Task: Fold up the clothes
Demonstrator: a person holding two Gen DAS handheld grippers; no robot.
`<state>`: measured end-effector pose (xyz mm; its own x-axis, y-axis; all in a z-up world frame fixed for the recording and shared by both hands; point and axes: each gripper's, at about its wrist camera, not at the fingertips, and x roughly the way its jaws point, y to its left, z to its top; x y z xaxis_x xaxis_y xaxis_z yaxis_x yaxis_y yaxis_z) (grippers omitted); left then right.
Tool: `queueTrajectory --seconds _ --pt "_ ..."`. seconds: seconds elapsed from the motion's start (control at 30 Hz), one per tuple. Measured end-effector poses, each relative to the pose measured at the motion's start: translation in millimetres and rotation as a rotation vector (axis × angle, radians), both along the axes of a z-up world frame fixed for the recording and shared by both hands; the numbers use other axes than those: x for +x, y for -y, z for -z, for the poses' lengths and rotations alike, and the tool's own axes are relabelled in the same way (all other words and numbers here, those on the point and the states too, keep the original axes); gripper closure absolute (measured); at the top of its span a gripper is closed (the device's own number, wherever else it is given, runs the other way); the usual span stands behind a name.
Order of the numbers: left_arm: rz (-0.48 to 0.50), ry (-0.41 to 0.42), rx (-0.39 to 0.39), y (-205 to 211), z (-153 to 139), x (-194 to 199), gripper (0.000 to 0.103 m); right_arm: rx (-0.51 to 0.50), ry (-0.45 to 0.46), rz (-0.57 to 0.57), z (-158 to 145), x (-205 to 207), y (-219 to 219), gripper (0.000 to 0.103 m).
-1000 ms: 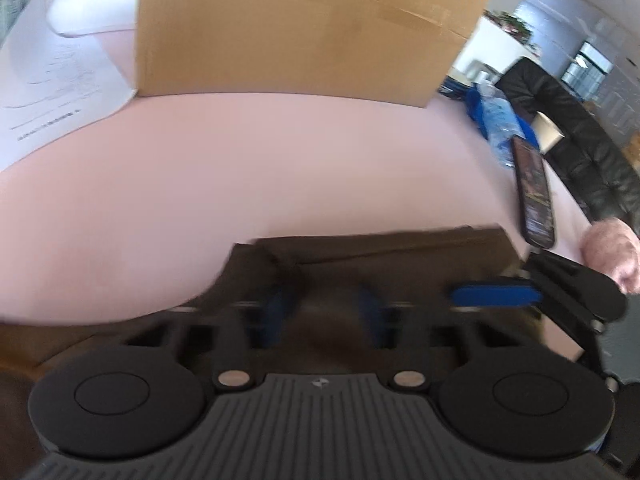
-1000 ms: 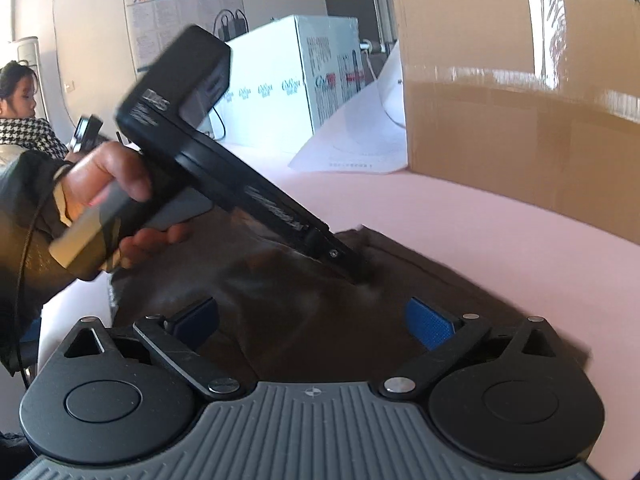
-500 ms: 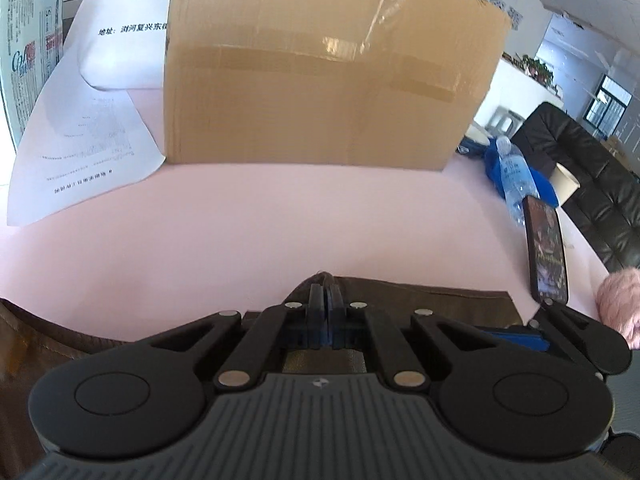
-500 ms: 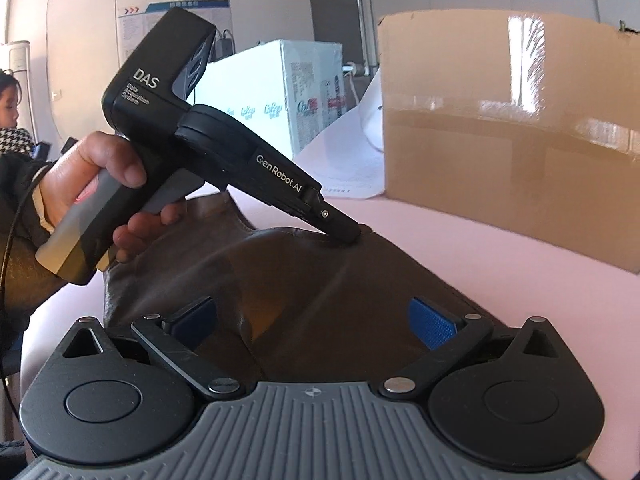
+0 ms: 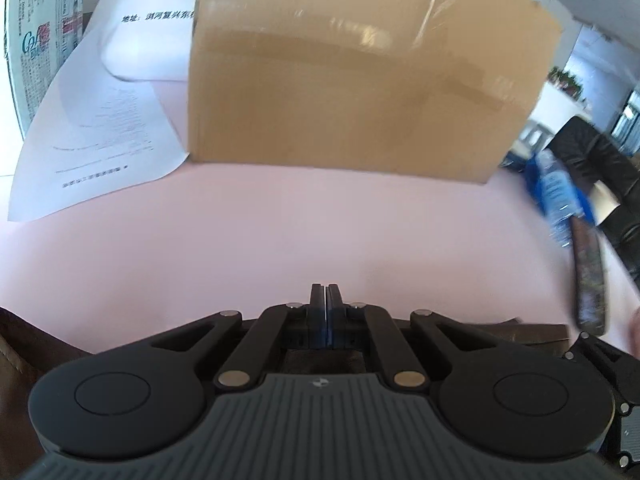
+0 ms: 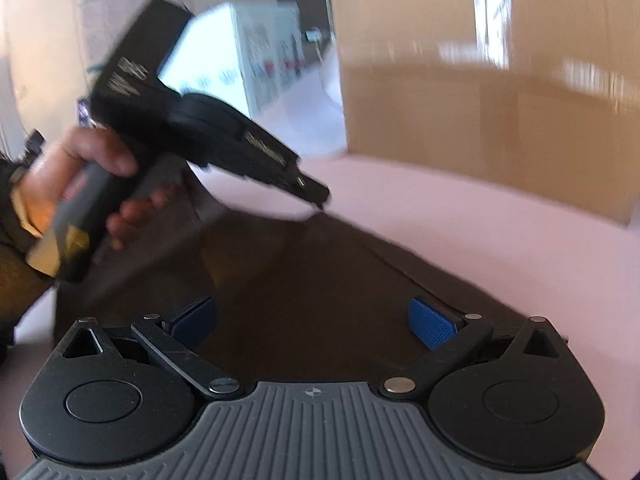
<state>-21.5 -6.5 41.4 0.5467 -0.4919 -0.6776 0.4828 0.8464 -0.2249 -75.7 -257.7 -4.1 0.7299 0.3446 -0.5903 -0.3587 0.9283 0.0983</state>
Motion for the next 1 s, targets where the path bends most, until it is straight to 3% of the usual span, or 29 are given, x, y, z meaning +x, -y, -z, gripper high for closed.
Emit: queueTrajectory --seconds 0.13,0.2,0.27,0.3,0.37,0.47,0.57,0.63,0.7,0.77,0.8,0.93,1.0 --pt "-0.016 0.048 -0.023 -12.6 -9.8 -5.5 0.099 0.003 0.008 0.003 3.8 -1.6 2.4 0.000" --pt "-0.007 0.080 -0.038 -21.5 -21.0 -13.1 0.079 0.002 0.017 0.011 5.2 0.0 3.3 0.000" --pt "0.023 0.129 -0.040 -32.8 -34.9 -28.5 0.028 0.009 0.028 0.021 6.1 2.9 4.8 0.000" --pt "0.037 0.163 -0.033 -38.2 -40.2 -38.0 0.021 0.019 0.033 0.031 6.3 3.1 7.1 0.000" --pt "0.065 0.247 -0.006 -48.8 -48.2 -59.7 0.020 0.030 0.030 0.045 7.2 4.0 9.5 0.000" --pt "0.086 0.271 0.106 -60.4 -40.5 -80.6 0.020 0.045 0.013 0.049 8.6 5.3 11.5 0.000" --pt "0.045 0.285 0.217 -70.8 -26.2 -77.5 0.021 0.038 0.011 0.047 6.6 5.6 8.2 0.000" --pt "0.041 0.313 0.242 -78.2 -24.1 -73.7 0.026 0.032 0.010 0.045 5.0 5.9 6.9 0.000" --pt "0.118 0.368 0.238 -88.3 -24.7 -73.5 0.031 0.029 0.010 0.043 4.3 4.7 7.8 0.000" --pt "0.331 0.514 0.281 -93.6 -23.3 -87.2 0.028 0.023 0.009 0.041 4.3 4.1 7.8 0.000" --pt "0.392 0.556 0.331 -91.9 -20.7 -91.2 0.028 0.020 0.009 0.041 4.4 4.3 7.1 0.000" --pt "0.467 0.529 0.483 -70.7 -9.9 -81.2 0.029 0.010 0.009 0.039 5.1 5.1 5.7 0.000" --pt "0.563 0.469 0.505 -58.4 -2.6 -70.9 0.040 0.008 0.009 0.039 5.3 5.0 5.7 0.000"
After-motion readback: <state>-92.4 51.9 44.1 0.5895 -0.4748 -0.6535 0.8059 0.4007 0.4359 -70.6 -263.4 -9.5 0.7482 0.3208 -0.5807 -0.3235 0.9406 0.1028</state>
